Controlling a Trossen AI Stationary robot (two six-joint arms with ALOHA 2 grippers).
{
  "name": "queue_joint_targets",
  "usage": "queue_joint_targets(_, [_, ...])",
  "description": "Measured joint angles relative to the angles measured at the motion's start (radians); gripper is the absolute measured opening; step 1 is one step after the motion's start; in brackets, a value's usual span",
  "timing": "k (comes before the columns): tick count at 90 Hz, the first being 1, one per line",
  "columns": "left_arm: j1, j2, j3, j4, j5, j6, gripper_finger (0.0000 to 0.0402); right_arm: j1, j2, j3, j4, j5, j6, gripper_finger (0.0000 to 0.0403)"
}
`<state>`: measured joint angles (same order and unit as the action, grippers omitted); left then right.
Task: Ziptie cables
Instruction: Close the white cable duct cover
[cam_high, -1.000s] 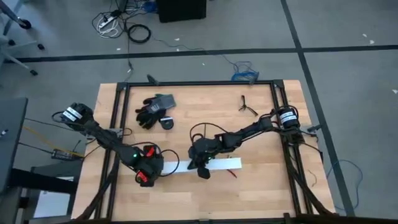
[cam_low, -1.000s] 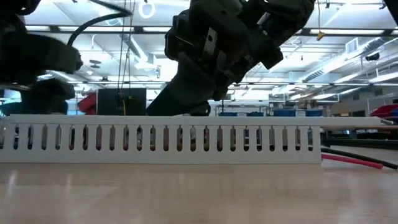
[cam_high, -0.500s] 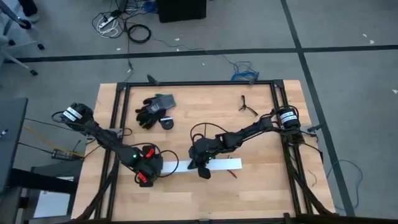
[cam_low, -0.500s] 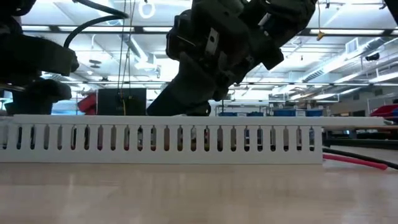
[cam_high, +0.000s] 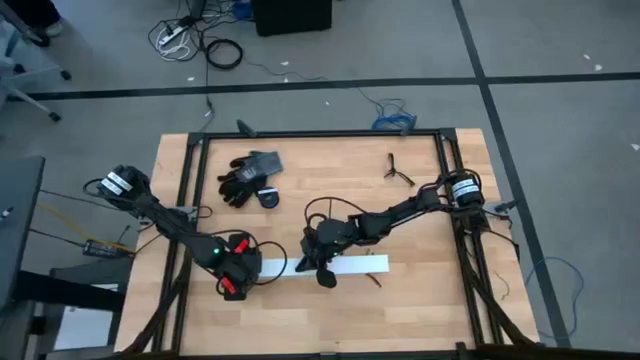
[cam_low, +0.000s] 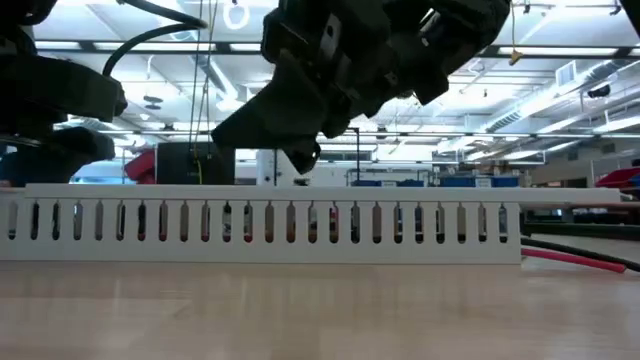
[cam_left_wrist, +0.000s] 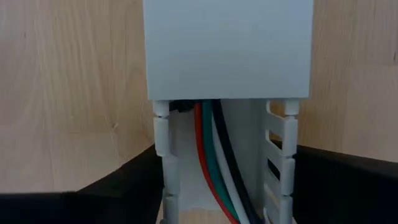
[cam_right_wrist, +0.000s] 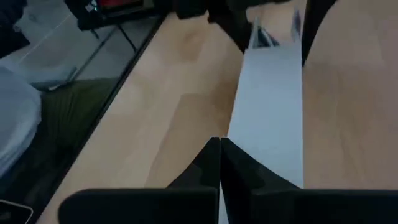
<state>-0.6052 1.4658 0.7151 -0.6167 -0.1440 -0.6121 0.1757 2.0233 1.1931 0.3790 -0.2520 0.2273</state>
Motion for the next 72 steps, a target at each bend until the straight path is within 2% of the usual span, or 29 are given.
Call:
queue_joint_targets(10, [0.0,0.0,0.0,0.0,0.0,-0.002,0.0253,0.004,-0.002,0.002,-0.068,-0.007,0.014,0.0])
queue_joint_targets(27, [0.0,0.0,0.0,0.018,-0.002,-0.004,0.0253,0.018,-0.007,0.005,-0.19,0.073,0.015,0.0])
queue_joint_targets(37, [0.0,0.0,-0.002,0.035,0.001,-0.004,0.0253,0.018,0.008,0.007,-0.208,0.079,0.015,0.0])
queue_joint_targets(53, [0.005,0.0,-0.002,0.037,0.013,0.001,0.0253,-0.024,0.095,0.038,-0.115,-0.036,0.015,0.0])
queue_joint_targets(72, [0.005,0.0,-0.002,0.03,0.019,0.002,0.0253,-0.049,0.211,0.177,-0.108,-0.14,-0.023,0.0])
